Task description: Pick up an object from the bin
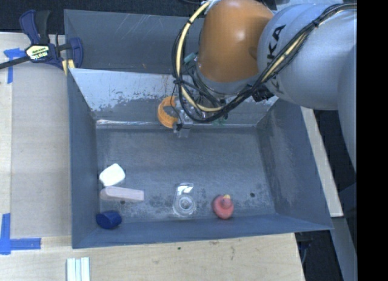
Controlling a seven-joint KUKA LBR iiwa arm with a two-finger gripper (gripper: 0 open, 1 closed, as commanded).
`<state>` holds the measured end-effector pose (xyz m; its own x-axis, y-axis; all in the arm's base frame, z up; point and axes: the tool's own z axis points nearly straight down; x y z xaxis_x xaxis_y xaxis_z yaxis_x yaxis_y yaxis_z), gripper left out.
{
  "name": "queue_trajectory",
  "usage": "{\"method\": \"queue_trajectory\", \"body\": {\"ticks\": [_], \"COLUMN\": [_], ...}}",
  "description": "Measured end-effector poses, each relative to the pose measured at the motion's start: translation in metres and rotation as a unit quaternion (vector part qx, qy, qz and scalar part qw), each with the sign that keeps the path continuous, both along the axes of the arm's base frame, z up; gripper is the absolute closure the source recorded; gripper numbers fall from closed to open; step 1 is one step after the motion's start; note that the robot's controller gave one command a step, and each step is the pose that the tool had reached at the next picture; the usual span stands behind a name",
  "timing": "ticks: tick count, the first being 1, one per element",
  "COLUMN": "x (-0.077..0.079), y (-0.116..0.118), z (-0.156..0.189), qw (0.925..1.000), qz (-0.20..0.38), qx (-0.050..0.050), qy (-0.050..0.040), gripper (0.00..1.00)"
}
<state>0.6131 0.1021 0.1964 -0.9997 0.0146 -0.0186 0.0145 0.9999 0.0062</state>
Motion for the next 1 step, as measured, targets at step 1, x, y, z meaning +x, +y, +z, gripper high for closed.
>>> {"method": "queue_trajectory", "body": {"ticks": [1], "x": [-0.0462], "y": [-0.0436], "z": [0.046], "qw": [0.9993], "qz": [-0.037], "qx": [0.001], "qy": [-0.0019], "gripper": [1.0]}}
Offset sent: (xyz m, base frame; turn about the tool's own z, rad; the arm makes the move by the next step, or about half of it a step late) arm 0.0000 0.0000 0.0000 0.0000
